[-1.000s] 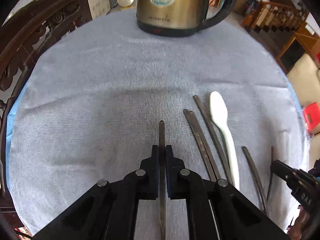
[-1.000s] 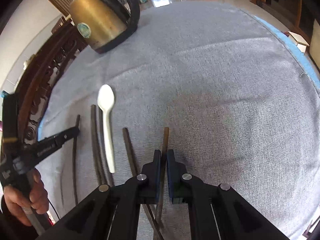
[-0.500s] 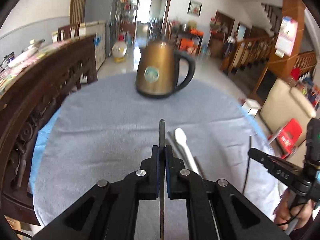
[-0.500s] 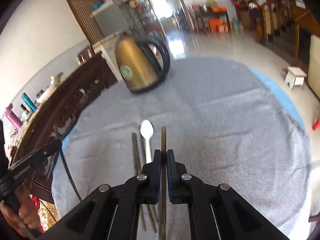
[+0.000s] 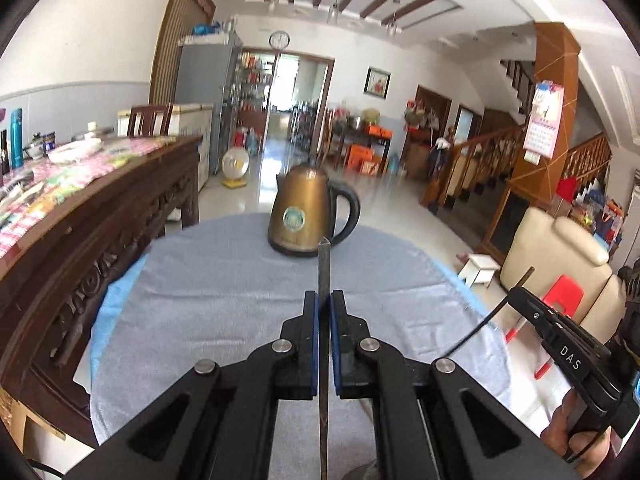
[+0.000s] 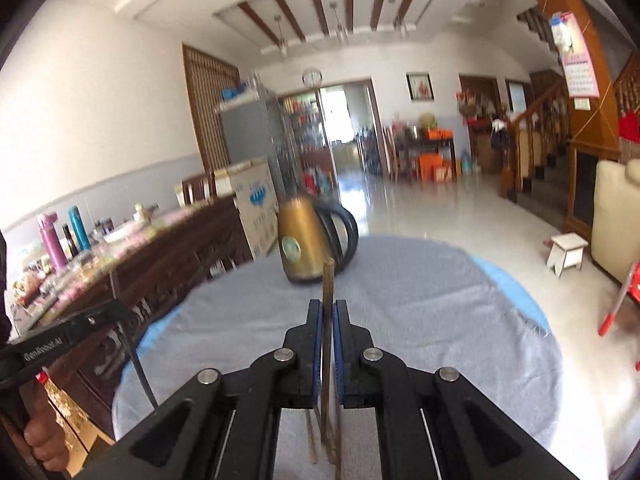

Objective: Organize utensils

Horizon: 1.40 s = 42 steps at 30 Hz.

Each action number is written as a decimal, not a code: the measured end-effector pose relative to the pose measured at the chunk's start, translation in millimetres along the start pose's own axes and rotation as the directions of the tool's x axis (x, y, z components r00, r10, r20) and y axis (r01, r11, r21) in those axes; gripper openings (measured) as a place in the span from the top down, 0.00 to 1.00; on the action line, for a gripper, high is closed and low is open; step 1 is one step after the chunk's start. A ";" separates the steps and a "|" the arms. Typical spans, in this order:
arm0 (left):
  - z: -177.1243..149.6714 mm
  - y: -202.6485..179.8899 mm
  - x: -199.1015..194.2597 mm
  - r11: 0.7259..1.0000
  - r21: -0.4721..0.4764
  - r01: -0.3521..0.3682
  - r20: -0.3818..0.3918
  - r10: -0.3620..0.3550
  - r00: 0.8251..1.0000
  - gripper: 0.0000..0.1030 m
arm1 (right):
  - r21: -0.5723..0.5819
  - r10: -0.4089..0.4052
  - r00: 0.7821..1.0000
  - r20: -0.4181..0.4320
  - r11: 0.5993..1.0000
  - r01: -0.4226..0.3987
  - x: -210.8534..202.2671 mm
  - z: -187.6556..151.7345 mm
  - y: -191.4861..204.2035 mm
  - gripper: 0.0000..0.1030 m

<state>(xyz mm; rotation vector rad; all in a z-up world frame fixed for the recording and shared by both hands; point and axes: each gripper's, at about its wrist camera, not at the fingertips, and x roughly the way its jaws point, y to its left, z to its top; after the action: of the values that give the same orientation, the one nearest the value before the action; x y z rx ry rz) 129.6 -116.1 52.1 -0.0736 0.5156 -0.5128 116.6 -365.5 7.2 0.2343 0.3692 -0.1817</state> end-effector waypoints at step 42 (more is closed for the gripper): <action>-27.7 33.2 -37.9 0.995 -0.103 -0.003 0.063 0.009 0.998 0.56 | 0.113 0.150 0.976 -0.158 0.985 -0.133 -48.7 -24.0 -4.9 0.76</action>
<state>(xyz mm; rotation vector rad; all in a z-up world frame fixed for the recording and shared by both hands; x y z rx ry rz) 102.7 -67.0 38.7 -0.1859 0.4795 -0.4764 62.8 -357.6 2.8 0.3772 0.5079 -0.0399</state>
